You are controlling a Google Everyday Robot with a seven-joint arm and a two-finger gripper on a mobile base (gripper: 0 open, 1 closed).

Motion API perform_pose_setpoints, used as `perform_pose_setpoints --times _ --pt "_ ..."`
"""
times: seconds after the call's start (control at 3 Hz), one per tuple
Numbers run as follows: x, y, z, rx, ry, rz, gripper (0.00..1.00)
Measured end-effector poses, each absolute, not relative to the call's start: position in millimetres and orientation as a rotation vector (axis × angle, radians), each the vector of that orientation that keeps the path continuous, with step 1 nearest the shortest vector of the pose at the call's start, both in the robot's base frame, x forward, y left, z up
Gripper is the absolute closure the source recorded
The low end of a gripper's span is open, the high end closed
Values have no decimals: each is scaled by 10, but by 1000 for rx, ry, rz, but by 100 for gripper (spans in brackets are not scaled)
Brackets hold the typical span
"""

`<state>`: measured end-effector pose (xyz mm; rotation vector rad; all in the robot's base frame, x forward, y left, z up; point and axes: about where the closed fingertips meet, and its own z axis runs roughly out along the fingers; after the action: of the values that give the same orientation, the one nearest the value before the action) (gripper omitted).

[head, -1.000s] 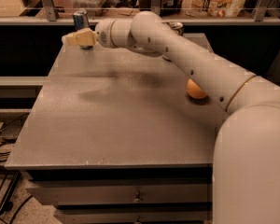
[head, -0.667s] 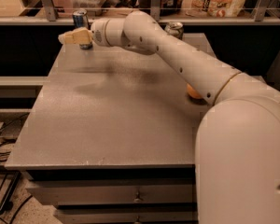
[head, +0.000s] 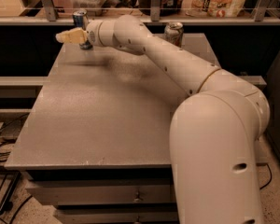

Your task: Knock redbull can over

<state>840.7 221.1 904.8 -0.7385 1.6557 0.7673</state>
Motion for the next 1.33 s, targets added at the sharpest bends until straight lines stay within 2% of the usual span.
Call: perform_pose_setpoints --times 0.33,0.67,1.33 --pt "8579 2207 8913 -676 1684 766 0" --pt "8659 2245 8871 -673 1692 755 18" --pt "8614 2210 8958 -710 1675 713 64"
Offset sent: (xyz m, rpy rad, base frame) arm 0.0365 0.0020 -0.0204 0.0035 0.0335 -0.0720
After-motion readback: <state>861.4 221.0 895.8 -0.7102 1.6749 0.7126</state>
